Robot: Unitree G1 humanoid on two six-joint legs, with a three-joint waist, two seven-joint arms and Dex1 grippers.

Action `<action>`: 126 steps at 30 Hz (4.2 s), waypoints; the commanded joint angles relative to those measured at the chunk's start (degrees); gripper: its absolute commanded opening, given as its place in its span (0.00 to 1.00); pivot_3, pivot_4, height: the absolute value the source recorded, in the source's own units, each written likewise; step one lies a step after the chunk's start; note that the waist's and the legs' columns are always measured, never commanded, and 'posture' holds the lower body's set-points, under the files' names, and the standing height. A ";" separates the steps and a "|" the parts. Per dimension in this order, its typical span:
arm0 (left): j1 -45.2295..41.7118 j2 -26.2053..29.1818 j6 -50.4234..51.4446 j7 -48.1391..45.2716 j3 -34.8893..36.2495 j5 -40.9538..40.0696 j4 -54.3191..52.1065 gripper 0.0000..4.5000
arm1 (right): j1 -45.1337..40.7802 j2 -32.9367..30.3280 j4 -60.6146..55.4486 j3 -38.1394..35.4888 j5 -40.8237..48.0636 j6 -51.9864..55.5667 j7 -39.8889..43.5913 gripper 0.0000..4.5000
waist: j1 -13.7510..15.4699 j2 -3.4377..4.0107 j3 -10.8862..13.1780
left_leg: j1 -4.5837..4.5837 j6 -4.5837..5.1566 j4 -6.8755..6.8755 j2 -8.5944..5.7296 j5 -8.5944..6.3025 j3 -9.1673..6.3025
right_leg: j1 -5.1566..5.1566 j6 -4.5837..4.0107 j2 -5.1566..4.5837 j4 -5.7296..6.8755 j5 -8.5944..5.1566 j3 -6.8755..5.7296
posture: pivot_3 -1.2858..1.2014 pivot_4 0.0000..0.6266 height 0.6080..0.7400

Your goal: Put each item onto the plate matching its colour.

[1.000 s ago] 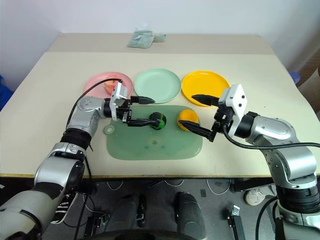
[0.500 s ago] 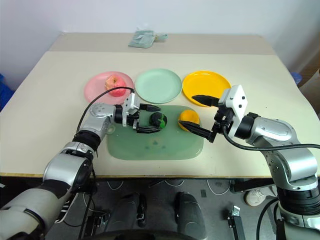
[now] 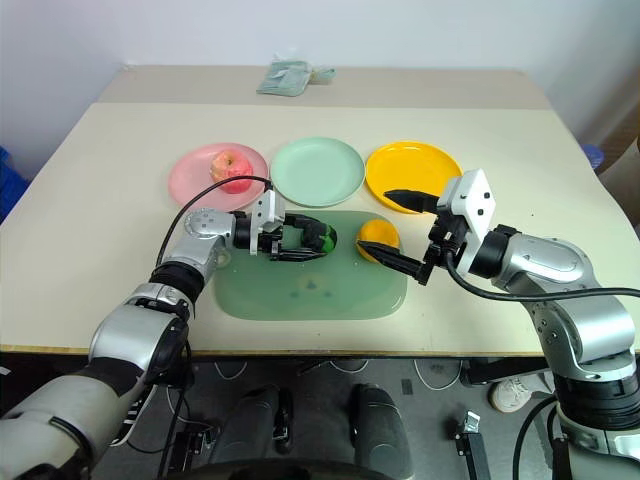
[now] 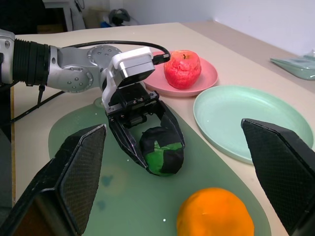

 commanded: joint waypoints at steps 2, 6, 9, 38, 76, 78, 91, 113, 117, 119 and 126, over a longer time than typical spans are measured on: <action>-1.46 -0.04 -0.35 1.01 1.76 -1.03 -0.42 0.70 | -1.06 -0.52 -1.50 -1.82 0.47 -1.29 -0.01 1.00 | 0.00 0.00 0.00 | 0.00 0.00 0.00 0.00 0.00 0.00 | 0.00 0.00 0.00 0.00 0.00 0.00 | 0.52 0.24 1.00; -1.55 -0.09 -0.25 0.81 2.81 -1.93 -0.98 0.70 | -1.23 -0.37 -1.10 -1.62 0.08 -1.76 -0.13 1.00 | 0.00 0.00 0.00 | 0.00 0.00 0.00 0.00 0.00 0.00 | 0.00 0.00 0.00 0.00 0.00 0.00 | 0.52 0.24 1.00; -1.38 -0.23 0.50 -0.34 3.38 -2.48 -1.38 0.70 | -1.24 -0.37 -1.05 -1.46 0.04 -1.88 -0.16 1.00 | 0.01 0.00 0.00 | 0.00 0.00 0.00 0.00 0.00 0.00 | 0.00 0.00 0.00 0.00 0.00 0.00 | 0.52 0.24 1.00; -15.13 -4.36 4.33 44.50 10.07 4.02 12.60 0.70 | -11.74 8.23 8.21 1.57 -10.94 -5.39 -12.86 1.00 | -0.04 -0.03 0.02 | 0.00 0.01 -0.05 -0.03 0.00 0.04 | -0.01 0.05 0.02 0.01 0.02 -0.01 | 0.52 0.24 1.00; 11.87 18.31 31.71 -15.09 10.89 -22.29 -33.79 0.99 | -9.74 4.73 7.16 7.22 -9.12 7.66 -9.30 1.00 | -0.04 0.01 0.00 | 0.01 0.00 0.00 0.02 0.00 0.00 | -0.01 -0.01 0.01 0.06 0.00 0.03 | 0.52 0.24 1.00; 13.50 19.79 32.78 -14.93 11.37 -22.71 -36.34 0.99 | -10.22 4.94 8.00 8.11 -9.85 8.24 -9.62 1.00 | -0.09 0.02 0.00 | 0.01 0.00 0.01 0.01 0.00 0.01 | -0.01 -0.05 -0.01 0.04 -0.03 0.03 | 0.52 0.24 1.00; 19.07 22.12 34.35 -11.39 12.51 -24.94 -45.79 0.99 | -9.20 4.95 14.52 12.71 -15.81 6.98 -8.41 1.00 | -0.14 0.02 0.00 | 0.01 0.00 -0.01 0.00 0.00 0.03 | -0.03 -0.01 0.00 0.05 -0.01 0.04 | 0.52 0.24 1.00; 15.69 18.84 33.75 -1.33 12.63 -23.51 -41.25 1.00 | -20.79 10.33 28.44 6.21 -20.52 -2.32 -16.03 0.65 | -0.20 0.04 0.01 | 0.01 -0.01 0.00 0.01 0.01 0.05 | -0.04 0.01 0.02 0.06 0.00 0.04 | 0.52 0.24 1.00; 15.55 17.41 32.81 1.31 11.82 -22.59 -41.19 1.00 | -29.39 11.28 44.14 7.64 -26.66 -11.43 -20.45 0.65 | -0.47 0.04 0.01 | 0.01 -0.02 -0.02 0.01 0.01 0.11 | -0.05 0.02 0.02 0.05 0.01 0.07 | 0.52 0.24 1.00; 15.27 16.91 31.26 2.24 11.88 -21.82 -40.38 1.00 | -33.09 12.59 52.32 8.18 -28.17 -15.83 -20.68 0.65 | -0.59 0.04 0.01 | 0.01 -0.02 -0.08 0.01 0.01 0.09 | -0.06 0.02 0.03 0.05 0.00 0.07 | 0.52 0.24 1.00; 15.62 16.10 30.35 4.36 12.35 -21.87 -40.55 1.00 | -41.52 16.46 75.55 9.46 -32.31 -27.32 -20.27 0.65 | -1.63 0.08 0.04 | 0.01 -0.02 -0.10 0.00 0.02 0.15 | -0.06 0.03 0.01 0.05 0.02 0.10 | 0.52 0.24 1.00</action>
